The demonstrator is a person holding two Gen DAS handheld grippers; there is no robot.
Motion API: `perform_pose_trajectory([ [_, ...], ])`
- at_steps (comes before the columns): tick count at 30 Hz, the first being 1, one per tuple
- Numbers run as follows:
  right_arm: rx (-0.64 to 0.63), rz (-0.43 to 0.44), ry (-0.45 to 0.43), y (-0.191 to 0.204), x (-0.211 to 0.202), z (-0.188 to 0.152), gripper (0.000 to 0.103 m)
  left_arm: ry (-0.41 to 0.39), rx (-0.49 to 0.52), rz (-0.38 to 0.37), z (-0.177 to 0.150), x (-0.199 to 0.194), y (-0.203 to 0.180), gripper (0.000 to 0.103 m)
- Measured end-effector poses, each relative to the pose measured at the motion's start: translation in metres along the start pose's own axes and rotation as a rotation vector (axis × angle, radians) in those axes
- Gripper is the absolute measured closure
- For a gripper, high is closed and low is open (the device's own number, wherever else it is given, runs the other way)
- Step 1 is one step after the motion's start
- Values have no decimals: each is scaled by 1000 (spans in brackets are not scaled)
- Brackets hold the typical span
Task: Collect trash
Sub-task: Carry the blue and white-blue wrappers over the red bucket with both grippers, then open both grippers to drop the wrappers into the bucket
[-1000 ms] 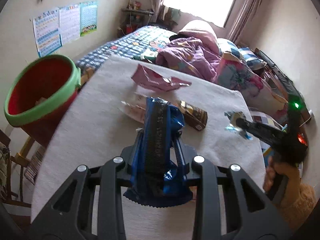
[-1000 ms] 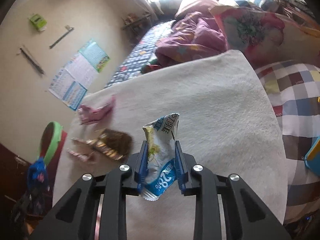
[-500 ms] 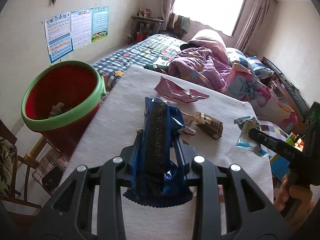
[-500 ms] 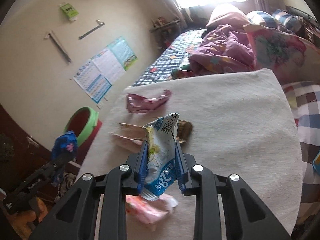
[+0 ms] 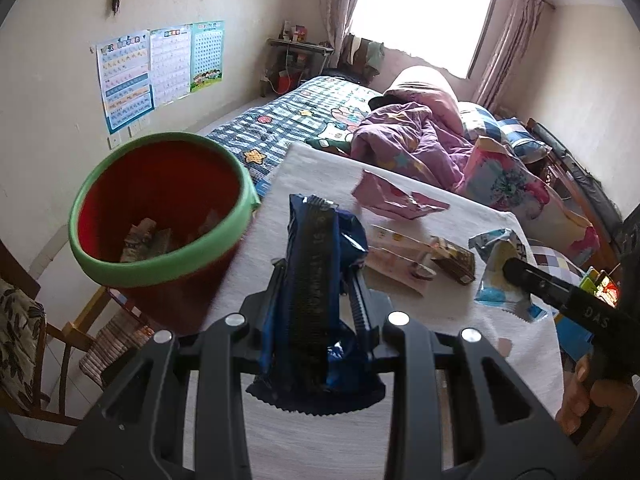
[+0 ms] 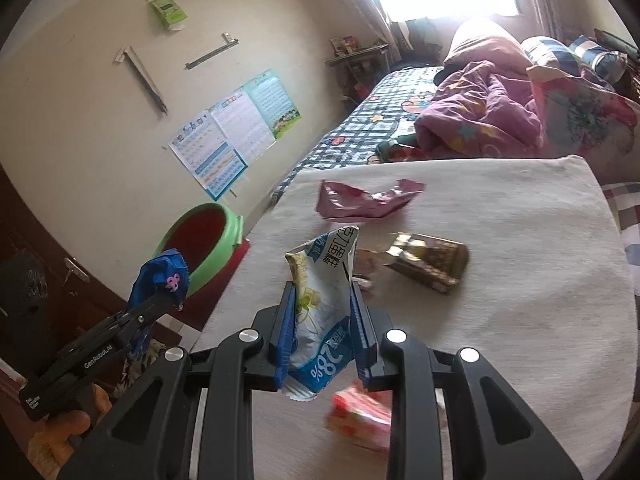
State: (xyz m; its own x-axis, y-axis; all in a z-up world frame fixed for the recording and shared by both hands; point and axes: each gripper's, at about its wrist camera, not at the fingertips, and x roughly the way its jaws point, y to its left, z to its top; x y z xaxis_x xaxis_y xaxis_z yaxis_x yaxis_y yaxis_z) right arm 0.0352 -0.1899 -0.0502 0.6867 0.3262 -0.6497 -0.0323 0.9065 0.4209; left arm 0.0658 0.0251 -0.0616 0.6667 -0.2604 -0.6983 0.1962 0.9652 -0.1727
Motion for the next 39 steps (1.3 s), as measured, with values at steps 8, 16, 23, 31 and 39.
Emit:
perform_pose_trajectory([
  [8, -25, 7, 13, 46, 30, 2, 78, -12, -7, 12, 22, 2, 51, 73],
  [16, -43, -2, 6, 83, 57, 12, 78, -19, -7, 1, 44, 15, 92, 73],
  [23, -62, -2, -1, 107, 77, 23, 78, -20, -5, -2, 56, 23, 117, 73],
  [31, -82, 8, -10, 131, 95, 34, 78, -14, 17, 3, 71, 31, 137, 73],
  [39, -75, 28, 22, 139, 121, 40, 78, 6, 8, 11, 78, 44, 157, 73],
])
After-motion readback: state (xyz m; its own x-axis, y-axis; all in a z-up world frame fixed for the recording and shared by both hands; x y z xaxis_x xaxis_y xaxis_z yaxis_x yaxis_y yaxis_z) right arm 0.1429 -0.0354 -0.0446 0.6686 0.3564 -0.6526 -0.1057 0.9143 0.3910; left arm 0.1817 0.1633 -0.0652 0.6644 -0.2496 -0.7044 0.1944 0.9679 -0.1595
